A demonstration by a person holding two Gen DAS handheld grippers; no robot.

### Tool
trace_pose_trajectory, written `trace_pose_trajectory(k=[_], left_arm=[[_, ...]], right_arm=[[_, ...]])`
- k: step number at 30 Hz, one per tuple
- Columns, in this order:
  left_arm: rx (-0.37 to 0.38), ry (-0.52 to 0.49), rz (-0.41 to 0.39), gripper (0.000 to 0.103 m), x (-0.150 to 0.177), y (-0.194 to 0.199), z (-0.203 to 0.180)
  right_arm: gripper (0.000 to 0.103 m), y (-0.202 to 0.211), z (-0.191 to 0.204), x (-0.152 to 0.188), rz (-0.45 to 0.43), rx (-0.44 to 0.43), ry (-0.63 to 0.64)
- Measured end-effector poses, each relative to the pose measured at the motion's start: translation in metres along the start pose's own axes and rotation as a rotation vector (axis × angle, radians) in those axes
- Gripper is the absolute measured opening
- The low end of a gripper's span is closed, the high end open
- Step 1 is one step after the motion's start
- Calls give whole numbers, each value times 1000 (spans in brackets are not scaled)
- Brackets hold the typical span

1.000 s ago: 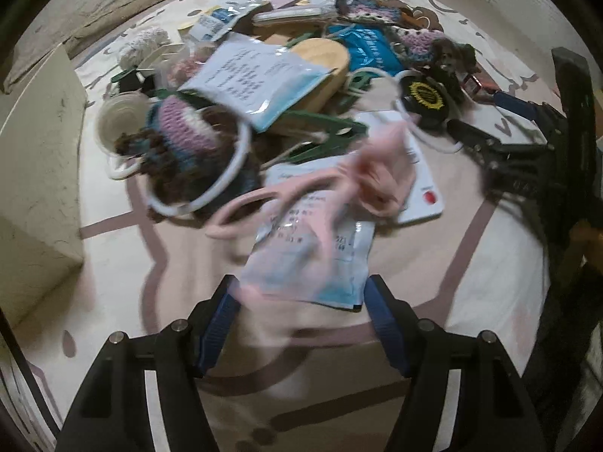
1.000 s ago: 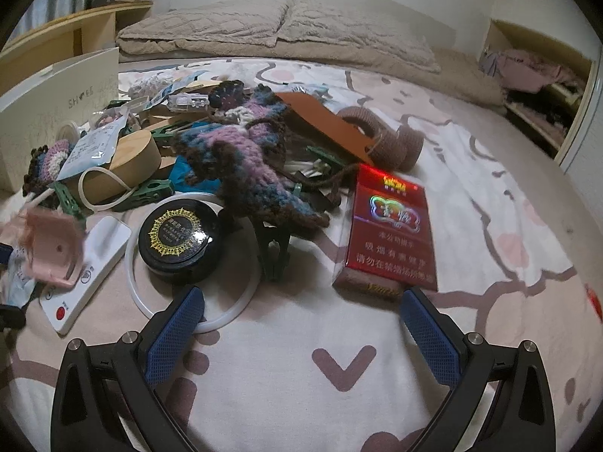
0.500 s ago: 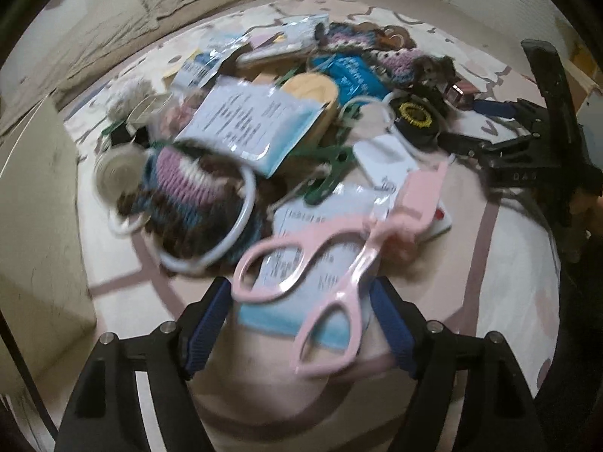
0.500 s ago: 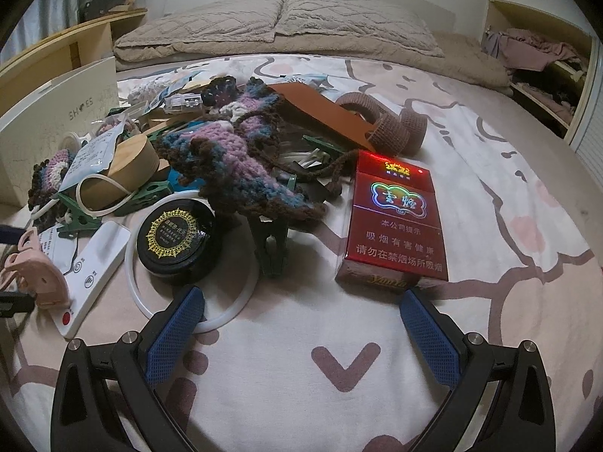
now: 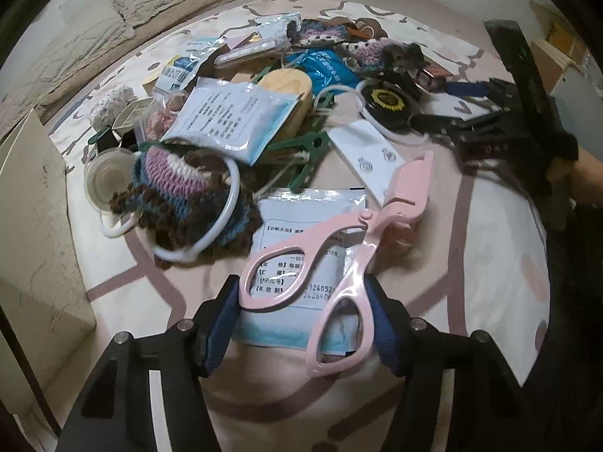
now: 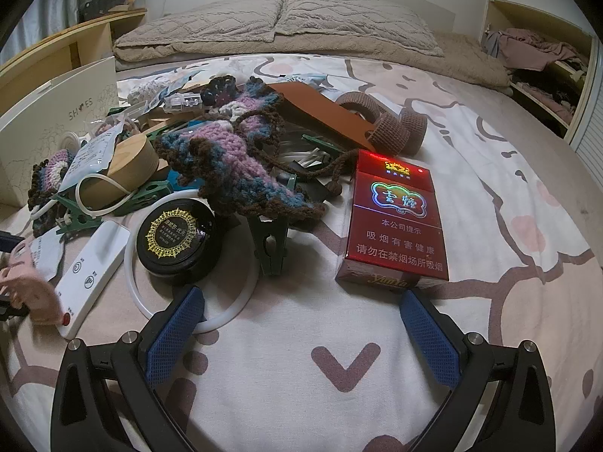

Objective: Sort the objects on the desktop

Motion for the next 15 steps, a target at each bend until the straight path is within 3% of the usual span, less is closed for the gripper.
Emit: trace_pose_trajectory(k=[8,15], left_arm=[[-13,7,2,63,20,23,11],[-70,91,-77,63,9,51,34]], right_arm=[[103,0,0,0,-1,0,0],[103,0,0,0,0,0,0]])
Point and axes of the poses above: each gripper's, at about its wrist camera, not at the fingertips, and y roughly against the way its jaws point, z to its left, x to its underside, the point moved 8 cm from there along -y, roughly the way its jaws point, and after that the axes turned 10 degrees about -z, right-handed, at the moved point
